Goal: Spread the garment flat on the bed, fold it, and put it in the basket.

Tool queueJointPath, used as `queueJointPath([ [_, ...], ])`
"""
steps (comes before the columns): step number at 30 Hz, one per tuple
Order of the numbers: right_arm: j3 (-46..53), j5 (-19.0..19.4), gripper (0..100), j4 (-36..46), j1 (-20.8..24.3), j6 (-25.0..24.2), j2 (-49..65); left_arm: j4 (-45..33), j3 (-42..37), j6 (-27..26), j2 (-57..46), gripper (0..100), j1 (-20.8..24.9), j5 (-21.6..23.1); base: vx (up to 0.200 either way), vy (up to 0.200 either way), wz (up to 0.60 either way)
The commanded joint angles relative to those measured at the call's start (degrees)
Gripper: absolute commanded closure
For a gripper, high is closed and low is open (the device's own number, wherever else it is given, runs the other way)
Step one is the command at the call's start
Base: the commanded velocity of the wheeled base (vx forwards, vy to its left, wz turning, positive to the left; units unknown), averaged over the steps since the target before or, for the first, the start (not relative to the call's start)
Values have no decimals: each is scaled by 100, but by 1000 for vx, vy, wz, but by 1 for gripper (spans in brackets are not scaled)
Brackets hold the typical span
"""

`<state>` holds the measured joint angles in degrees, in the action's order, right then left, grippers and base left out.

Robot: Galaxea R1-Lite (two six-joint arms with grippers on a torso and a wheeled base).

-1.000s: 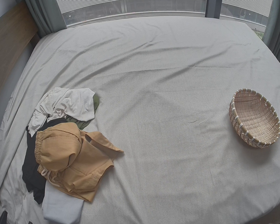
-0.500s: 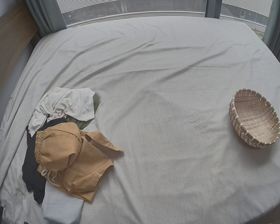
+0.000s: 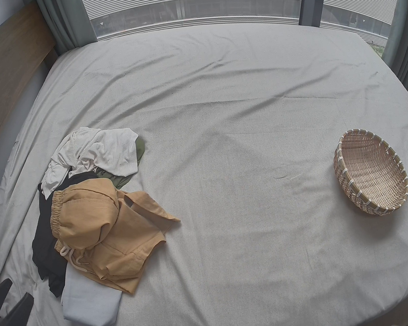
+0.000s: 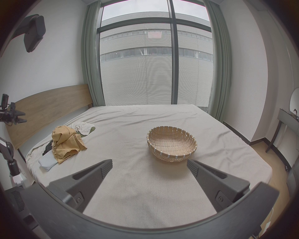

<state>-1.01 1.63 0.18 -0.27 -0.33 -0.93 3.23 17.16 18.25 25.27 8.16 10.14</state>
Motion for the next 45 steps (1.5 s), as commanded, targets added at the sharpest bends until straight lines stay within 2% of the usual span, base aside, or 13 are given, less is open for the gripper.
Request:
queueJointPath([
  [1, 101, 4, 0, -1, 0, 7, 31, 380, 120, 364, 1252, 0, 55, 199, 0, 0, 0],
  [8, 101, 4, 0, -1, 0, 7, 31, 1180, 6, 785, 2289, 0, 55, 243, 0, 0, 0],
  [17, 101, 4, 0, -1, 0, 7, 31, 2015, -187, 829, 3291, 0, 55, 234, 0, 0, 0],
  [26, 101, 4, 0, -1, 0, 7, 40, 2147, -222, 829, 3669, 0, 55, 251, 0, 0, 0],
  [39, 101, 4, 0, -1, 0, 7, 31, 2164, -266, 812, 4495, 0, 46, 726, 0, 0, 0],
  [45, 101, 4, 0, -1, 0, 7, 40, 2569, -319, 803, 5102, 0, 46, 726, 0, 0, 0],
])
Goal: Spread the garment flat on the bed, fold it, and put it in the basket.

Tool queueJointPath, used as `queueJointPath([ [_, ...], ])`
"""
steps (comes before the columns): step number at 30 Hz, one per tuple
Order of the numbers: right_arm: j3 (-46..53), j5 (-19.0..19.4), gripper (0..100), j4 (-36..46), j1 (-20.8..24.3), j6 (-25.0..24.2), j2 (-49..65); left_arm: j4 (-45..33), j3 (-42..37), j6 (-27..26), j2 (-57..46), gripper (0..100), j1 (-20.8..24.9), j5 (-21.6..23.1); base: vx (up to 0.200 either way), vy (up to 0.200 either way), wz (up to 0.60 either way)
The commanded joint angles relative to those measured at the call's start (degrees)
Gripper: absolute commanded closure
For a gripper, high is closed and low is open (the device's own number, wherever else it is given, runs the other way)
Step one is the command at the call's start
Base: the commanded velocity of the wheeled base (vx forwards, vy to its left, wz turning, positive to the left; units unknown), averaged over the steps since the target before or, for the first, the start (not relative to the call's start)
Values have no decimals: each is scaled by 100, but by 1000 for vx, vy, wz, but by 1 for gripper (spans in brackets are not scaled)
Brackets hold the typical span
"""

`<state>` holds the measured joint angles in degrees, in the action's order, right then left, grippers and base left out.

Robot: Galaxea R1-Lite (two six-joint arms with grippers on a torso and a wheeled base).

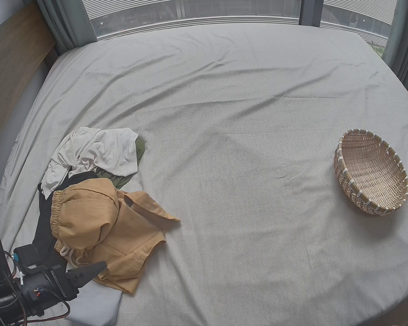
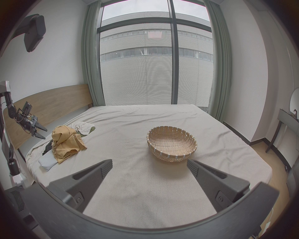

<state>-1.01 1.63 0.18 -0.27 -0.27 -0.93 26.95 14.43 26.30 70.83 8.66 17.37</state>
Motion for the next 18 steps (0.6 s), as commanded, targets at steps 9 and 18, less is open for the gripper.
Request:
queueJointPath([
  [9, 101, 4, 0, -1, 0, 0, 31, 847, -195, -10, 1390, 0, 5, -6, 0, 0, 0],
  [18, 101, 4, 0, -1, 0, 0, 31, 961, -292, -19, 1926, 0, 22, 3, 0, 0, 0],
])
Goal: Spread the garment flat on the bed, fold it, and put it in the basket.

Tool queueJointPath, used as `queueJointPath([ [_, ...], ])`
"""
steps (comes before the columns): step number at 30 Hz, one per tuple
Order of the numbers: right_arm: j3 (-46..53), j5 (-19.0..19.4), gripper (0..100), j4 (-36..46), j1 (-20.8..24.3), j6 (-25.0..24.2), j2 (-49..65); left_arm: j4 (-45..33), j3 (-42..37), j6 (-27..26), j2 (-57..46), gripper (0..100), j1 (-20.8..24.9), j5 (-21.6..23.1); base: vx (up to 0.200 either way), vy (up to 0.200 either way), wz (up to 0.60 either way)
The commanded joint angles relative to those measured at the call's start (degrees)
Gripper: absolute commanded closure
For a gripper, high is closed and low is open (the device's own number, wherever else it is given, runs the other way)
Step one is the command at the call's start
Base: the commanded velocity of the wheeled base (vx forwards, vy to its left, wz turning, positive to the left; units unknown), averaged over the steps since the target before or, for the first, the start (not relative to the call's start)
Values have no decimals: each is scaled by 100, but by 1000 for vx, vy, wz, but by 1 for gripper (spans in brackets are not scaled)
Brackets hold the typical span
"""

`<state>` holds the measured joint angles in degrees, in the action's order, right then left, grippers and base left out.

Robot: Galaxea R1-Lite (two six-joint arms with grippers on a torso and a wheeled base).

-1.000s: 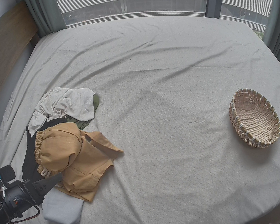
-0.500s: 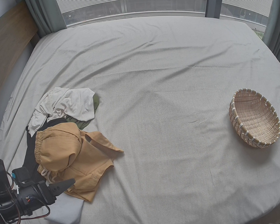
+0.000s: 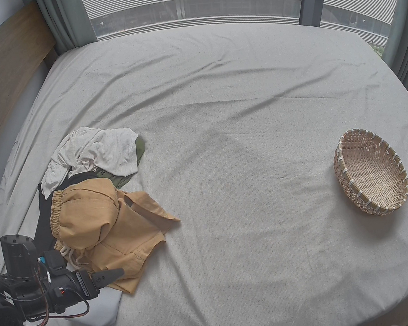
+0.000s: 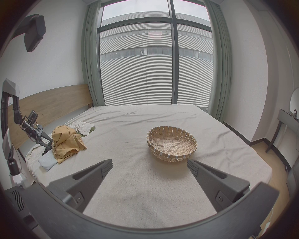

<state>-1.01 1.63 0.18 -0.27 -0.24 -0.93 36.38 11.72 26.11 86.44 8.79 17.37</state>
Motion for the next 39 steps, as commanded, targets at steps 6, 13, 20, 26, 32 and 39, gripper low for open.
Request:
queueJointPath([
  [6, 101, 4, 0, -1, 0, -2, 31, 317, -29, 8, 663, 0, 18, 12, 0, 0, 0],
  [13, 101, 4, 0, -1, 0, -2, 31, 397, -55, 34, 1155, 0, 176, 12, 0, 0, 0],
  [20, 101, 4, 0, -1, 0, -2, 40, 484, -20, 201, 1375, 0, 255, 100, 0, 0, 0],
  [26, 101, 4, 0, -1, 0, -2, 31, 1073, -47, 201, 2070, 0, 299, 91, 0, 0, 0],
  [32, 101, 4, 0, -1, 0, -2, 31, 1970, -231, 201, 2676, 0, 308, 56, 0, 0, 0],
  [39, 101, 4, 0, -1, 0, -2, 31, 2251, -345, 210, 2896, 0, 308, 47, 0, 0, 0],
])
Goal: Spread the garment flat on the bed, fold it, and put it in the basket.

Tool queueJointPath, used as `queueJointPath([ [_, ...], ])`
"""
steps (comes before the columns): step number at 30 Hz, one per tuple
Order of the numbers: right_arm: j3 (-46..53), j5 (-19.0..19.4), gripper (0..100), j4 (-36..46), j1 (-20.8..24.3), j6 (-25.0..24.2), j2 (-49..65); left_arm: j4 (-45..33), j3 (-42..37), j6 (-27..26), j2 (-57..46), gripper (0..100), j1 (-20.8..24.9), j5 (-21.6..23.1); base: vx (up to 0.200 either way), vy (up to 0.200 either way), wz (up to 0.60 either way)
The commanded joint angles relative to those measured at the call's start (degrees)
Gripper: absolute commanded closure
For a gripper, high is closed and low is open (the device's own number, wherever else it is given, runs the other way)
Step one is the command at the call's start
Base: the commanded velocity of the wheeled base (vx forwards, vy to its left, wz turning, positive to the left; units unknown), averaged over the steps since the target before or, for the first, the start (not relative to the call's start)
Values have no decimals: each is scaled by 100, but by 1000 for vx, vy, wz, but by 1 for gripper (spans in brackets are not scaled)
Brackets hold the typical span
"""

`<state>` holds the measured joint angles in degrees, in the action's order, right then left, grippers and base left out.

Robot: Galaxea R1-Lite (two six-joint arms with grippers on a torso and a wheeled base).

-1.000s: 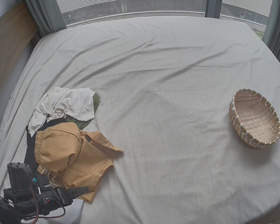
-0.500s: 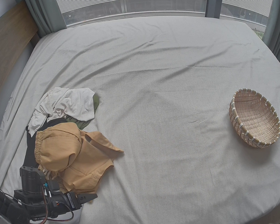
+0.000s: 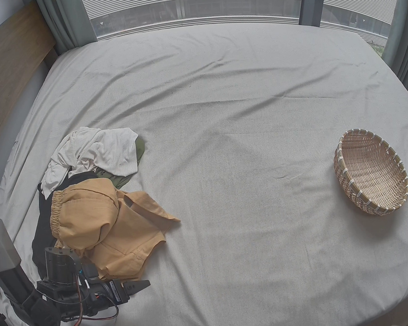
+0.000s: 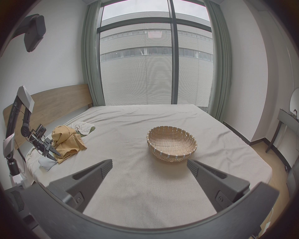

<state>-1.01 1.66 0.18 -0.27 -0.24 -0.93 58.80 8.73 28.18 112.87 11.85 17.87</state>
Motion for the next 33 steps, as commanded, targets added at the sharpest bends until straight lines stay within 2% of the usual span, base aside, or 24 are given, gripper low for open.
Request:
queueJointPath([
  [1, 101, 1, 0, -1, 0, -2, 40, 9, -38, 3, 270, 0, 2, -3, 0, 0, 0],
  [8, 101, 1, 0, -1, 0, -2, 31, 44, 85, -6, 420, 0, 2, -3, 0, 0, 0],
  [12, 101, 1, 0, -1, 0, -2, 40, 370, 112, 47, 543, 0, 2, -3, 0, 0, 0],
  [17, 101, 1, 0, -1, 0, -2, 31, 923, 94, 416, 622, 0, 19, -29, 0, 0, 0],
  [30, 101, 1, 0, -1, 0, -2, 31, 1301, 85, 425, 859, 0, 46, -188, 0, 0, 0],
  [31, 101, 1, 0, -1, 0, -2, 31, 1328, 85, 433, 859, 100, 54, -205, 0, 0, 0],
  [33, 101, 1, 0, -1, 0, -2, 31, 1389, 85, 460, 868, 100, 72, -205, 0, 0, 0],
])
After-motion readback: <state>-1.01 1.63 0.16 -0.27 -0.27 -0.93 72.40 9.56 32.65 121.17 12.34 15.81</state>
